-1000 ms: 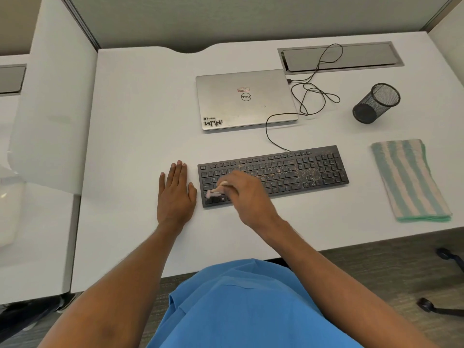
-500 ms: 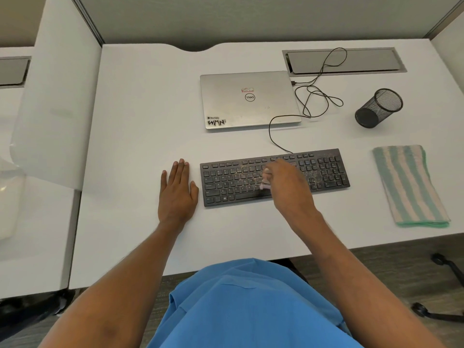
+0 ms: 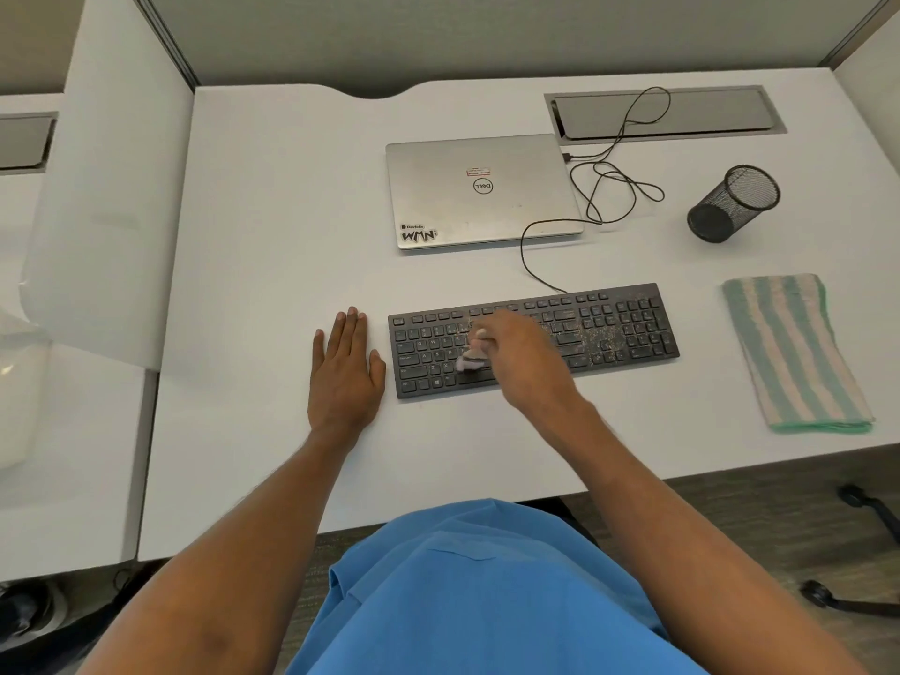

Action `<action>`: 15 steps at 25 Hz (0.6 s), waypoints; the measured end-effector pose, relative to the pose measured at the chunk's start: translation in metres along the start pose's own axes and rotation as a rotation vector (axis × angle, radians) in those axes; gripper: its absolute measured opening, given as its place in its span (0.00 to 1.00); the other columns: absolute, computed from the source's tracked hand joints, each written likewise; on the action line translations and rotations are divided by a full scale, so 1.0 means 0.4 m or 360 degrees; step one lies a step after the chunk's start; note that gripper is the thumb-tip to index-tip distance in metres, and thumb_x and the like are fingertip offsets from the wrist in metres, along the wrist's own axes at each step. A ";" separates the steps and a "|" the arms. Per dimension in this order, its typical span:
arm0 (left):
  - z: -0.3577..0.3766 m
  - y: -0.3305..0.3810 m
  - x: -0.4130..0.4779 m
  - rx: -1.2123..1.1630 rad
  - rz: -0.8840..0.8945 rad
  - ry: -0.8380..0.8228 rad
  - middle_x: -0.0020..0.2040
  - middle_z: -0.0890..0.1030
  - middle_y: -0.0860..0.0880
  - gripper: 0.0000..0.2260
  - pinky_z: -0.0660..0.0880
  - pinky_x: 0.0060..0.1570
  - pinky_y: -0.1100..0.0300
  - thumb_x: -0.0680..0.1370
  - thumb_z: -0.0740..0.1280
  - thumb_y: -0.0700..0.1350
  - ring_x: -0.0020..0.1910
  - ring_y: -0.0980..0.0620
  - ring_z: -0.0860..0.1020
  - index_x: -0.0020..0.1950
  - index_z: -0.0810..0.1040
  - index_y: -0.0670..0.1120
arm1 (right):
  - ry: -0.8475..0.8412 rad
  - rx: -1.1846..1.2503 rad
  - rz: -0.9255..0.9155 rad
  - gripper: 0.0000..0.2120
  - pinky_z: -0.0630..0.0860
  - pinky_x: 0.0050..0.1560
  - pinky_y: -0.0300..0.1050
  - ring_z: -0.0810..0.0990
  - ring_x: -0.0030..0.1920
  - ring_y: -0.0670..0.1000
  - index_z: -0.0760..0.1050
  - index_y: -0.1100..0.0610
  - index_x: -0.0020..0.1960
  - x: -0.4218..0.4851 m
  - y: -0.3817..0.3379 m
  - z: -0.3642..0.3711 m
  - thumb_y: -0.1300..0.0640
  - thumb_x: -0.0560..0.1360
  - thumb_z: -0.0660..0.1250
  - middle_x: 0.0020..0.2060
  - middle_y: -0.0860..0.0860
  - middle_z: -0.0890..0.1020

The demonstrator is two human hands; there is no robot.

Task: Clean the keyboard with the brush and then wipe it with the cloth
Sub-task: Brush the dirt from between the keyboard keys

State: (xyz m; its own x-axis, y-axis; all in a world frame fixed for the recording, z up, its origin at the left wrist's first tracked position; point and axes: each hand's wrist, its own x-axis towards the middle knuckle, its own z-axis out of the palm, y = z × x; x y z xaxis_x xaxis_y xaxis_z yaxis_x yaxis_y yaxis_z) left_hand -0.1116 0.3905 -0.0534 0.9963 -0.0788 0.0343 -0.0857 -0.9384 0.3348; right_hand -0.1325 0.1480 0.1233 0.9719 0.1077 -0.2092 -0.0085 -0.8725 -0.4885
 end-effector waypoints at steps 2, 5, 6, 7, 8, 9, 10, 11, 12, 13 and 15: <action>0.001 0.000 -0.001 0.0009 -0.0004 0.0004 0.86 0.58 0.46 0.29 0.47 0.84 0.46 0.85 0.51 0.50 0.86 0.50 0.53 0.85 0.58 0.42 | 0.0154 -0.0024 0.0190 0.09 0.75 0.45 0.33 0.81 0.46 0.54 0.79 0.60 0.53 0.003 0.044 -0.010 0.62 0.81 0.61 0.49 0.56 0.82; 0.000 0.000 0.001 -0.0004 -0.0002 0.0010 0.86 0.59 0.46 0.29 0.47 0.84 0.46 0.85 0.51 0.50 0.85 0.50 0.54 0.85 0.59 0.42 | 0.0320 0.0076 0.0275 0.12 0.79 0.34 0.48 0.81 0.34 0.45 0.74 0.59 0.39 0.013 0.035 -0.010 0.60 0.81 0.60 0.36 0.54 0.80; 0.000 0.001 0.001 -0.0009 0.0001 0.0011 0.85 0.59 0.45 0.29 0.47 0.84 0.46 0.85 0.51 0.50 0.85 0.50 0.54 0.85 0.59 0.42 | 0.0355 0.0154 0.0264 0.13 0.74 0.30 0.43 0.77 0.30 0.41 0.72 0.59 0.37 0.017 0.012 -0.010 0.60 0.81 0.61 0.33 0.52 0.79; 0.000 0.003 0.000 -0.0008 0.0003 0.0011 0.85 0.59 0.45 0.29 0.47 0.84 0.46 0.85 0.51 0.50 0.85 0.50 0.54 0.85 0.59 0.42 | 0.0377 0.0224 0.0260 0.14 0.71 0.29 0.43 0.75 0.28 0.41 0.71 0.59 0.36 0.022 -0.010 -0.006 0.60 0.81 0.62 0.32 0.52 0.78; -0.001 0.003 -0.001 -0.0002 0.0003 0.0010 0.85 0.59 0.45 0.29 0.47 0.84 0.46 0.85 0.51 0.50 0.85 0.50 0.54 0.85 0.59 0.42 | 0.0387 0.0248 0.0245 0.14 0.72 0.29 0.45 0.76 0.30 0.43 0.70 0.59 0.36 0.028 -0.028 0.002 0.60 0.80 0.63 0.32 0.52 0.78; -0.001 0.003 0.000 0.0003 0.0001 0.0006 0.85 0.59 0.45 0.29 0.46 0.84 0.47 0.85 0.51 0.50 0.85 0.50 0.54 0.85 0.59 0.42 | 0.0374 0.0252 0.0222 0.14 0.74 0.31 0.49 0.78 0.32 0.47 0.71 0.59 0.36 0.033 -0.040 0.012 0.60 0.80 0.63 0.32 0.52 0.78; -0.002 0.001 0.000 0.0004 0.0000 0.0001 0.86 0.59 0.46 0.29 0.46 0.84 0.47 0.85 0.51 0.50 0.85 0.50 0.54 0.85 0.59 0.42 | 0.0330 0.0237 0.0224 0.14 0.77 0.32 0.52 0.80 0.33 0.50 0.71 0.59 0.36 0.039 -0.045 0.027 0.60 0.80 0.63 0.32 0.53 0.78; -0.002 0.001 0.001 0.0003 0.0001 -0.0004 0.86 0.59 0.46 0.29 0.46 0.84 0.47 0.85 0.50 0.50 0.86 0.50 0.53 0.85 0.59 0.42 | 0.0299 0.0243 0.0239 0.14 0.78 0.32 0.53 0.82 0.34 0.52 0.71 0.59 0.36 0.042 -0.050 0.037 0.60 0.80 0.62 0.32 0.53 0.79; -0.002 0.001 0.001 0.0004 0.0000 -0.0008 0.86 0.59 0.46 0.29 0.46 0.84 0.47 0.84 0.50 0.51 0.86 0.50 0.53 0.85 0.59 0.42 | 0.0270 0.0241 0.0259 0.14 0.79 0.33 0.54 0.83 0.34 0.52 0.71 0.59 0.36 0.048 -0.049 0.049 0.60 0.80 0.62 0.31 0.53 0.79; -0.002 0.002 0.001 0.0009 -0.0001 -0.0010 0.86 0.59 0.46 0.29 0.45 0.84 0.47 0.84 0.50 0.51 0.86 0.50 0.53 0.85 0.59 0.42 | 0.0265 0.0251 0.0253 0.14 0.80 0.33 0.54 0.83 0.33 0.52 0.70 0.59 0.36 0.054 -0.048 0.056 0.60 0.80 0.61 0.30 0.53 0.79; -0.002 0.001 0.001 0.0014 -0.0003 -0.0009 0.86 0.59 0.46 0.29 0.46 0.84 0.47 0.85 0.50 0.51 0.86 0.50 0.53 0.85 0.59 0.42 | 0.0283 0.0389 0.0235 0.16 0.79 0.31 0.55 0.83 0.31 0.51 0.68 0.59 0.35 0.065 -0.045 0.061 0.60 0.81 0.61 0.29 0.54 0.78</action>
State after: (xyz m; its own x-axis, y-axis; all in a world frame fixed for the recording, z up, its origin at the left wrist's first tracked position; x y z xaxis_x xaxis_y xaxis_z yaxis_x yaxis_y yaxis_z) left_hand -0.1113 0.3903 -0.0525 0.9965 -0.0791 0.0283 -0.0840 -0.9414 0.3266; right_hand -0.1129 0.1778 0.1061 0.9816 -0.1148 -0.1523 -0.1873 -0.7300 -0.6573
